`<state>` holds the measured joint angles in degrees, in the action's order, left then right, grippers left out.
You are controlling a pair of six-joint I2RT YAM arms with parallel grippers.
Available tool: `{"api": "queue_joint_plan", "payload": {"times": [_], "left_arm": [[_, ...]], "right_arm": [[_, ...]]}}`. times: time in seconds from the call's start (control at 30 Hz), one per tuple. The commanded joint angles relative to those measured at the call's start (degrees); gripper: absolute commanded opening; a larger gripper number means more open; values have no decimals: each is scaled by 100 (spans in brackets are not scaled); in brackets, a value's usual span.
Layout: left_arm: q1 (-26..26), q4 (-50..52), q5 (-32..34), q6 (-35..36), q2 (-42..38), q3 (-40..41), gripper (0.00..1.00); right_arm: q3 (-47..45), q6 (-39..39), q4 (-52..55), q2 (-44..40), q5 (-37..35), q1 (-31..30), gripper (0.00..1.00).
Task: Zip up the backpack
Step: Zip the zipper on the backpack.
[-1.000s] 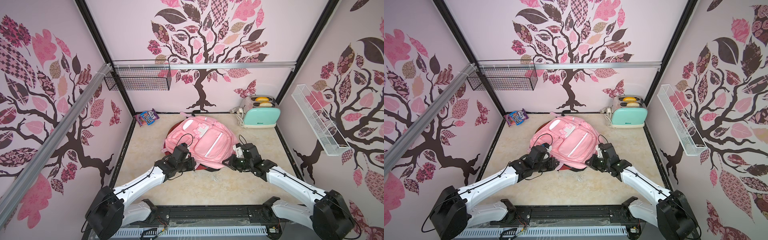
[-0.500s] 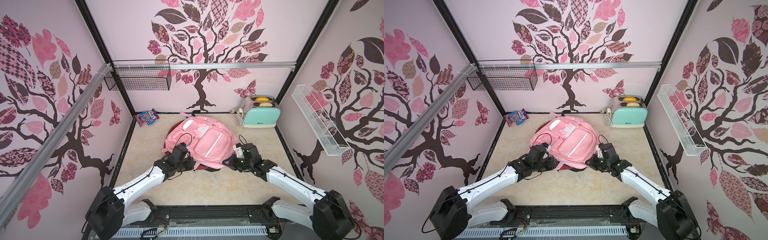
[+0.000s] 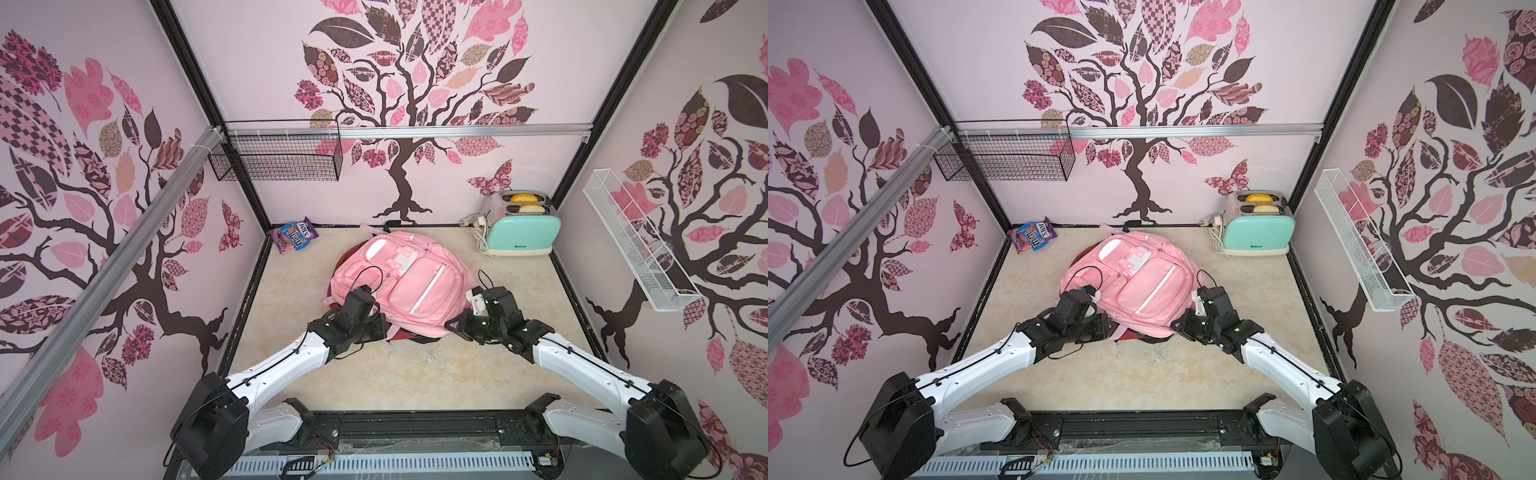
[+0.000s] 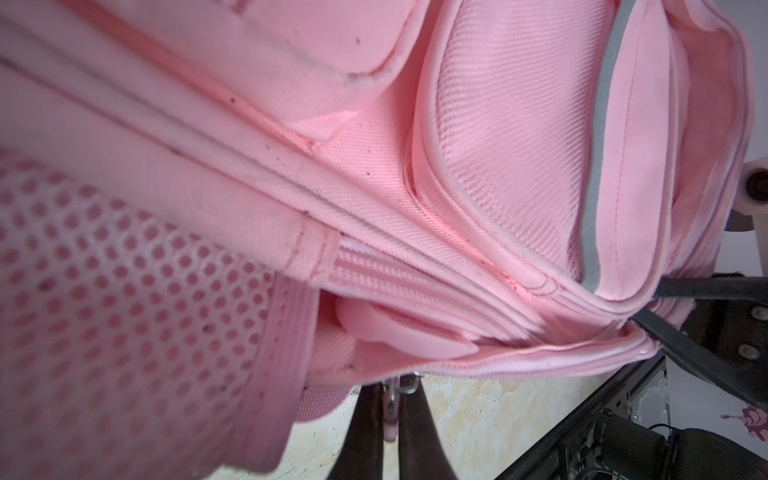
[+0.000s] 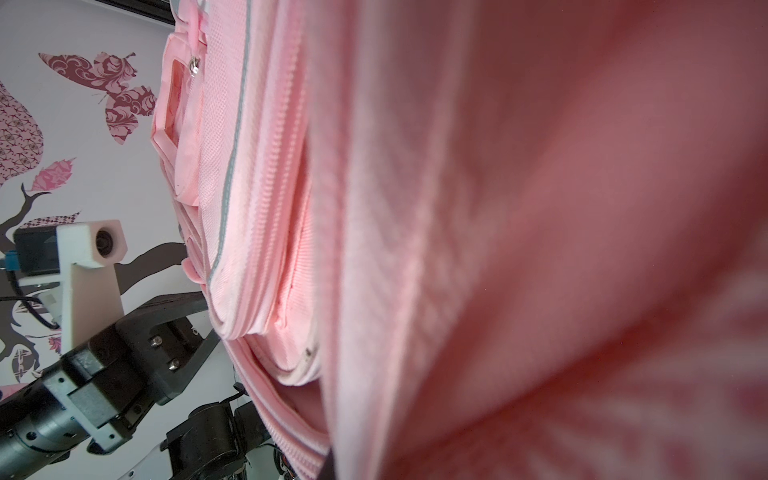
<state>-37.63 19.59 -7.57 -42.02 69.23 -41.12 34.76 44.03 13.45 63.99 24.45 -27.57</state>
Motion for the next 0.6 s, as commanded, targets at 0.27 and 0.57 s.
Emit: {"api": "queue_joint_plan", "payload": {"times": [0.27,0.57], "left_arm": [[193,36,436,-35,-64,-42,0],[255,62,438,-27,-50,-62,0]], "right_arm": [[30,-273,-26,-158,60,49,0],[55,-321,17,-147,104,85,0]]}}
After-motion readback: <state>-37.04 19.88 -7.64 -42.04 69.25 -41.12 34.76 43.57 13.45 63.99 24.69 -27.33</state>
